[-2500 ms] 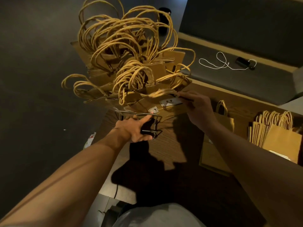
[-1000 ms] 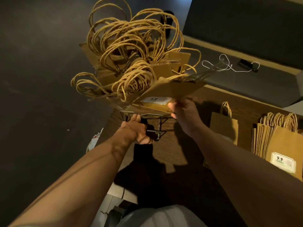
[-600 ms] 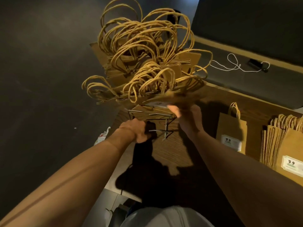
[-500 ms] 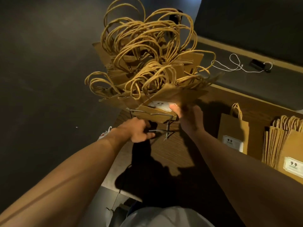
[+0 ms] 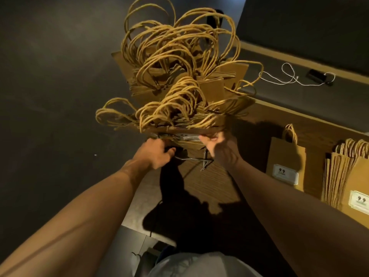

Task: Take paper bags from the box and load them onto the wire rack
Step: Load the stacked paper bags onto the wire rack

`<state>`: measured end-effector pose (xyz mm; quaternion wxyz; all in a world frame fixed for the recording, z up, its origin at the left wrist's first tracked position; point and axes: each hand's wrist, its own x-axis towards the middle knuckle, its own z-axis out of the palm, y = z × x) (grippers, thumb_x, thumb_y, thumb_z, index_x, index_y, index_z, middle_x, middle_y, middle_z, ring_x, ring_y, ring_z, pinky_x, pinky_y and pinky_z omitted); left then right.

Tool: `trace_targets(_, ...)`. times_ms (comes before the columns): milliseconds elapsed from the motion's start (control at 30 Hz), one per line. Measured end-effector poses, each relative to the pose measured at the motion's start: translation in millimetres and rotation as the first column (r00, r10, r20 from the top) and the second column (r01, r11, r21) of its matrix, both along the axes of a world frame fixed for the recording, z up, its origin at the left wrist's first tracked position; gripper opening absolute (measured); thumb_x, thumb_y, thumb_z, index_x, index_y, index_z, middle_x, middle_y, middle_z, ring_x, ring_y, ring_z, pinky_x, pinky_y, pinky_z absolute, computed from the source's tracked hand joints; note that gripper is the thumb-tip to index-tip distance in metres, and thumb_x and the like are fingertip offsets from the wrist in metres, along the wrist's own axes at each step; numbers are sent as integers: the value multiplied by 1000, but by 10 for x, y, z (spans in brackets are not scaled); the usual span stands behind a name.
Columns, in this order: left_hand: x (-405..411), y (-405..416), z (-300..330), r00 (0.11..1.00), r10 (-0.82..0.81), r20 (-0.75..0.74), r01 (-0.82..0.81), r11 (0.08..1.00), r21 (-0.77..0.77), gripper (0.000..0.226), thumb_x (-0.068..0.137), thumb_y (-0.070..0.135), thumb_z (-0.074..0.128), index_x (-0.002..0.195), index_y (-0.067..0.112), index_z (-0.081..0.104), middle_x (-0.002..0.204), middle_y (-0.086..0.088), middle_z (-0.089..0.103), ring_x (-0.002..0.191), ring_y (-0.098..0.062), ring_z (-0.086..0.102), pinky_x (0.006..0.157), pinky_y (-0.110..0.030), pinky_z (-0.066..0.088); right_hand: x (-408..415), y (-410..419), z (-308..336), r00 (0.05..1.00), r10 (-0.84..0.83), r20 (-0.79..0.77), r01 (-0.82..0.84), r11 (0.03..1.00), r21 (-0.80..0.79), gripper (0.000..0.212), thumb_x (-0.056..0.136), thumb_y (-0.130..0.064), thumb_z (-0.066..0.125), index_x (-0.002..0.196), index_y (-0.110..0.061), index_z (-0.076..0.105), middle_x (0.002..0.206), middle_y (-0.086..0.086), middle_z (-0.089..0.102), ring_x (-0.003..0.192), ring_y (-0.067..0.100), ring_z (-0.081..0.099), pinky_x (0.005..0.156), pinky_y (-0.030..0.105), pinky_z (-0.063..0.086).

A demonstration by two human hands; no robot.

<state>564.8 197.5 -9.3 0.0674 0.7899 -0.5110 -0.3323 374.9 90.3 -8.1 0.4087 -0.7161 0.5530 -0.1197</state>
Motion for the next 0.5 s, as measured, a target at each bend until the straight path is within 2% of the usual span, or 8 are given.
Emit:
trace_targets(67, 42, 4, -7, 998, 60, 27, -61, 998, 30, 47, 94, 57, 49, 121, 22, 64, 112, -8, 65, 101, -28, 61, 90, -41, 53, -8, 24, -1, 998, 45, 36, -41, 994, -103, 39, 87, -60, 54, 97, -23, 63, 85, -5, 73, 109, 24, 64, 95, 41, 52)
trace_targets(167, 109, 13, 16, 989, 143, 39, -144, 990, 7, 62, 89, 72, 42, 113, 21, 68, 108, -9, 68, 99, -30, 63, 89, -41, 54, -86, 10, 33, 984, -140, 110, 145, 989, -37, 42, 83, -57, 65, 64, -22, 52, 62, -6, 57, 65, 14, 60, 67, 31, 46)
trace_targets(233, 109, 23, 44, 990, 131, 45, -132, 991, 26, 69, 86, 77, 36, 110, 21, 69, 106, -8, 68, 97, -30, 64, 89, -41, 54, -159, 10, 12, 978, -194, 74, 188, 979, 81, 35, 94, -50, 54, 79, -20, 64, 79, 1, 66, 72, 15, 59, 71, 29, 39)
trace_targets(267, 103, 29, 52, 993, 109, 51, -111, 993, 30, 73, 84, 79, 34, 110, 21, 69, 107, -8, 69, 98, -30, 64, 90, -42, 54, -192, 34, -15, 973, -224, 56, 215, 968, 128, 34, 99, -43, 46, 107, -17, 66, 104, 7, 68, 89, 19, 60, 77, 27, 40)
trace_targets(300, 87, 39, 64, 995, 79, 63, -80, 996, 24, 73, 84, 78, 33, 112, 21, 68, 108, -8, 69, 99, -30, 64, 90, -43, 54, -198, 8, -19, 985, -172, -4, 170, 969, 180, 39, 102, -35, 40, 134, -16, 54, 127, 11, 60, 108, 25, 57, 86, 28, 42)
trace_targets(333, 56, 48, 76, 995, 34, 91, -34, 999, 1, 68, 87, 74, 35, 113, 21, 67, 109, -8, 69, 99, -30, 64, 89, -42, 54, -203, 5, -5, 989, -148, -24, 150, 967, 207, 43, 103, -29, 38, 144, -15, 43, 138, 12, 53, 119, 27, 53, 93, 28, 42)
trace_targets(400, -28, 55, 122, 979, -84, 188, 97, 994, -60, 53, 95, 62, 38, 114, 22, 67, 108, -6, 69, 98, -28, 64, 86, -39, 53, -154, 0, 11, 971, -241, 2, 227, 919, 322, 37, 102, -31, 44, 129, -10, 57, 127, 11, 61, 120, 25, 55, 90, 23, 42)
trace_targets(500, -263, -1, 271, 934, -220, 282, 263, 956, -126, 35, 100, 47, 40, 109, 25, 66, 97, -5, 70, 91, -28, 66, 77, -35, 51, -225, -59, 38, 982, -177, -66, 188, 942, 277, 21, 97, -26, 56, 110, -14, 66, 94, 1, 65, 93, 16, 63, 74, 22, 43)
